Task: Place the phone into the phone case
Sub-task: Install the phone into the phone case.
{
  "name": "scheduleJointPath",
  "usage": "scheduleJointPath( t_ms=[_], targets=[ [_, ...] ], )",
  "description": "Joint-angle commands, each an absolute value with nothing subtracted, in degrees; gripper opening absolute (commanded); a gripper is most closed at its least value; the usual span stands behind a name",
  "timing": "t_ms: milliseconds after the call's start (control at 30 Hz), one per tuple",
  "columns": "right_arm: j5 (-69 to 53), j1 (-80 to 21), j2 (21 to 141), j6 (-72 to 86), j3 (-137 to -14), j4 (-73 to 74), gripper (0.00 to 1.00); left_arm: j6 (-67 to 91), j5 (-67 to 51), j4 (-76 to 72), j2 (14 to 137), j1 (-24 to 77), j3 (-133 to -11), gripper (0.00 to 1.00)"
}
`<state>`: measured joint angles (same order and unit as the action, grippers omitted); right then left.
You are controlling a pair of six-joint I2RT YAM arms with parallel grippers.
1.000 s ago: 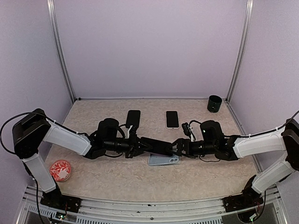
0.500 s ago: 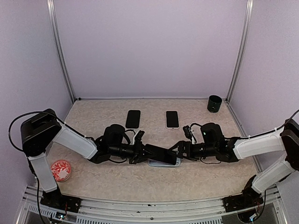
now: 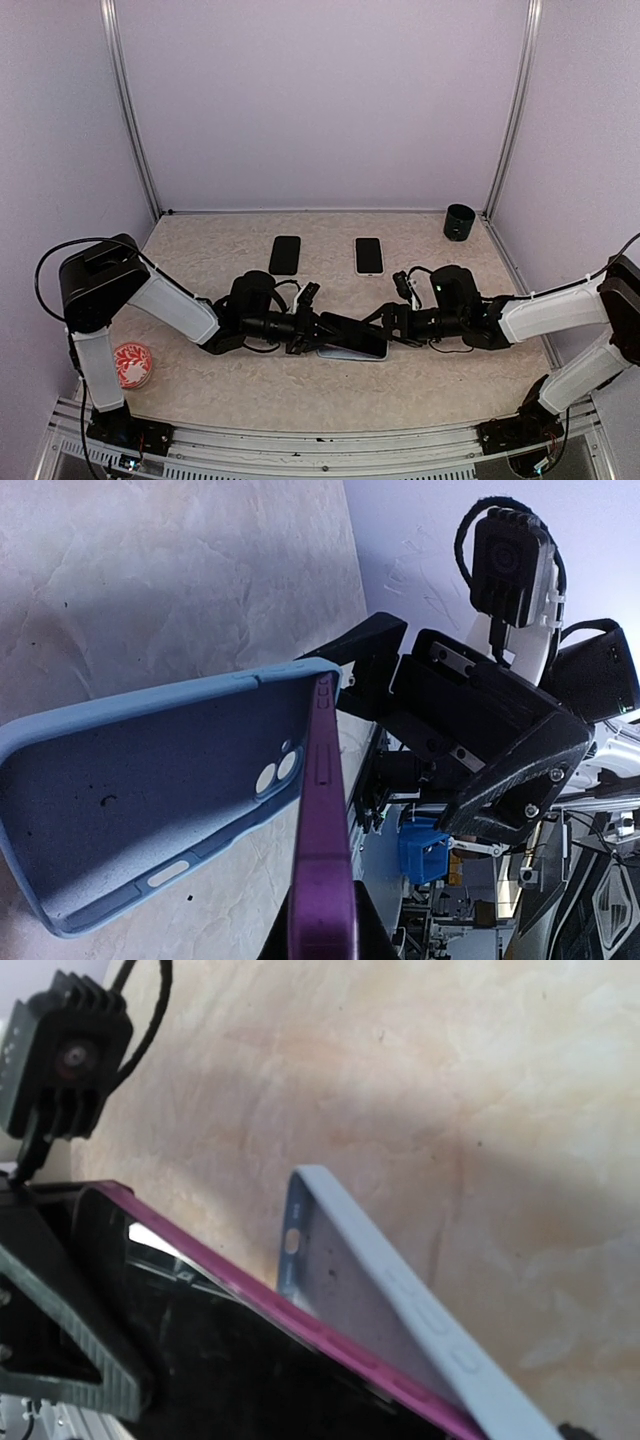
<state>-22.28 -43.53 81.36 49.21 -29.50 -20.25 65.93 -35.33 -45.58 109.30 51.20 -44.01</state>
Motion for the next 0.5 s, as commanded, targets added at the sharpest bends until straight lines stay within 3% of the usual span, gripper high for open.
scheduleJointPath(
  t_ms=[0,467],
  targets=[
    [-24.71,-43.35,82.02,49.8,-28.84,-24.01,1.0,62.56,-33.69,-45.9,110.01,51.26,-45.62,0.0],
    [-30.58,-43.41,84.41,52.11,-28.53,-27.75,1.0,51.97,-30.54,-42.17,110.01,50.71,-45.4,0.0]
  ],
)
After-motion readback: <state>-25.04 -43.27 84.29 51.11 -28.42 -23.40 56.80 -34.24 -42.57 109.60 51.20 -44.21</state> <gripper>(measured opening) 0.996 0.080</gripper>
